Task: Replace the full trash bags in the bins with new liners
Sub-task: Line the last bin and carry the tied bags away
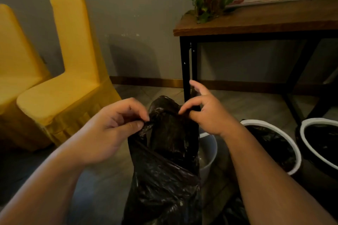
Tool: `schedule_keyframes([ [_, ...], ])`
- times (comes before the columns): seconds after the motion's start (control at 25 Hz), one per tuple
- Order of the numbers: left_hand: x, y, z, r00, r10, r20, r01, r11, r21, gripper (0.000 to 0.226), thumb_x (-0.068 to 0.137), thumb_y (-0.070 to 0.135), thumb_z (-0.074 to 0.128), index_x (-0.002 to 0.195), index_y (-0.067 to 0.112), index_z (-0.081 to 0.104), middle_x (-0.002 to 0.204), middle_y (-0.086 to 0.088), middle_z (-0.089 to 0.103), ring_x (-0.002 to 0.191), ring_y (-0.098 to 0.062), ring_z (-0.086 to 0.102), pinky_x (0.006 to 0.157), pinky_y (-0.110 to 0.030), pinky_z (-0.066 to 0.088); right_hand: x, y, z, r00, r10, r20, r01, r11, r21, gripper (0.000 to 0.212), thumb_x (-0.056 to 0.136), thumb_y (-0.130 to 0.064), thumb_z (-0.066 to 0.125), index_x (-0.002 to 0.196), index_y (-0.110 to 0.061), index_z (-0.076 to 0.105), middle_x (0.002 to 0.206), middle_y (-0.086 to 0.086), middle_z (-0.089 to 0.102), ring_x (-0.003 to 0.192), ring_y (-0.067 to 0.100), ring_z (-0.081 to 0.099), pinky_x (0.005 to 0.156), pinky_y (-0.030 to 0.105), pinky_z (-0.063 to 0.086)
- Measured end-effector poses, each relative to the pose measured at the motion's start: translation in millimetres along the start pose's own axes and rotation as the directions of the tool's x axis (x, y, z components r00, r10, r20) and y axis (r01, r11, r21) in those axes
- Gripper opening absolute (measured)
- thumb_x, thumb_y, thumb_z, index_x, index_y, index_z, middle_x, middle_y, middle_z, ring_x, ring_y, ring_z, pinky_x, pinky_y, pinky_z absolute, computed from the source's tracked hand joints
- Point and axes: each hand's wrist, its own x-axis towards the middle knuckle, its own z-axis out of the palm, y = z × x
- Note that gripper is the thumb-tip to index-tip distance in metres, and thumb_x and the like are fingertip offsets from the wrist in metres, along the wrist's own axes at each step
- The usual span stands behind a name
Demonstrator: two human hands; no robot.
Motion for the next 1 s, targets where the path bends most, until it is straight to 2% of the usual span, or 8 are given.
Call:
schedule_keyframes([
  [0.12,5.0,5.9,-22.1,0.988,-0.156,-0.002,0.150,0.944,0.296,0.048,0.091,-0.004,0.055,0.076,0.034,0.079,0.115,0.023,0.072,0.116,0.002,0.064,0.098,-0.018,0.048,7.7,0.3,13.2,1.000,0.014,0.028,-0.014,1.000,0.015,0.040,0.089,0.005,0.063,0.082,-0.034,0.067,0.134,-0.001,0.066,0.130,0.021,0.059,0.108,0.051,0.051],
  [0.2,9.5,0.0,-28.4,0.974,-0.193,-0.115,0.222,0.754,0.618,0.054,0.097,-0.005,0.053,0.086,0.041,0.080,0.117,0.028,0.067,0.118,0.007,0.059,0.100,-0.010,0.041,13.4,3.8,9.4,1.000,0.003,-0.025,0.000,0.993,0.119,0.045,0.085,0.015,0.055,0.074,-0.029,0.050,0.111,0.001,0.075,0.115,0.024,0.068,0.103,0.060,0.054],
  [0.36,9.3,-31.8,-25.1,0.965,-0.159,-0.208,0.259,0.463,0.848,0.044,0.097,0.011,0.059,0.132,0.034,0.071,0.136,0.006,0.057,0.126,-0.012,0.057,0.103,-0.018,0.041,12.0,-3.0,-11.1,0.999,-0.039,0.000,0.039,0.999,-0.004,0.052,0.077,0.017,0.047,0.063,-0.031,0.059,0.124,-0.021,0.069,0.127,0.002,0.057,0.114,0.049,0.046],
  [0.48,5.2,-49.6,-17.8,0.942,-0.257,-0.214,0.296,0.344,0.891,0.047,0.093,0.015,0.061,0.134,0.038,0.070,0.148,0.006,0.047,0.131,-0.015,0.054,0.110,-0.031,0.049,4.0,-18.0,-14.6,0.998,0.024,0.050,-0.014,0.980,-0.199,0.066,0.081,0.011,0.046,0.079,-0.045,0.080,0.121,-0.030,0.063,0.121,-0.003,0.053,0.105,0.031,0.044],
  [0.6,-1.9,-57.5,-14.7,0.927,-0.240,-0.287,0.328,0.153,0.932,0.044,0.089,0.021,0.065,0.132,0.030,0.069,0.140,0.003,0.058,0.125,-0.022,0.058,0.104,-0.037,0.054,-2.6,-24.2,-20.6,0.983,0.172,0.071,-0.121,0.881,-0.457,0.054,0.090,0.007,0.055,0.074,-0.038,0.080,0.128,-0.013,0.063,0.116,0.014,0.057,0.099,0.039,0.052],
  [0.76,-12.6,-59.1,-13.1,0.862,-0.077,-0.502,0.503,0.267,0.822,0.036,0.086,0.017,0.072,0.122,0.022,0.069,0.106,0.004,0.064,0.094,-0.022,0.063,0.072,-0.035,0.053,-14.9,-18.7,-25.1,0.959,0.256,-0.119,-0.277,0.766,-0.580,0.043,0.097,-0.008,0.059,0.125,-0.037,0.072,0.113,-0.006,0.062,0.095,0.016,0.060,0.083,0.044,0.058],
  [0.88,-4.6,-53.2,-10.7,0.788,-0.073,-0.612,0.571,0.460,0.680,0.034,0.093,0.019,0.065,0.126,0.021,0.071,0.107,0.005,0.058,0.091,-0.014,0.050,0.076,-0.033,0.044,-16.2,-17.2,-23.4,0.962,0.161,-0.220,-0.251,0.836,-0.488,0.028,0.097,-0.018,0.057,0.116,-0.033,0.072,0.093,-0.014,0.057,0.082,0.007,0.055,0.071,0.037,0.052],
  [1.0,-1.7,-45.1,-6.3,0.796,0.027,-0.604,0.521,0.477,0.708,0.034,0.093,0.021,0.072,0.127,0.027,0.075,0.110,0.008,0.045,0.095,-0.011,0.043,0.081,-0.030,0.040,-13.2,-22.2,-20.7,0.975,0.026,-0.220,-0.139,0.844,-0.518,0.031,0.093,-0.010,0.063,0.106,-0.035,0.076,0.101,-0.012,0.055,0.092,0.015,0.055,0.071,0.033,0.050],
])
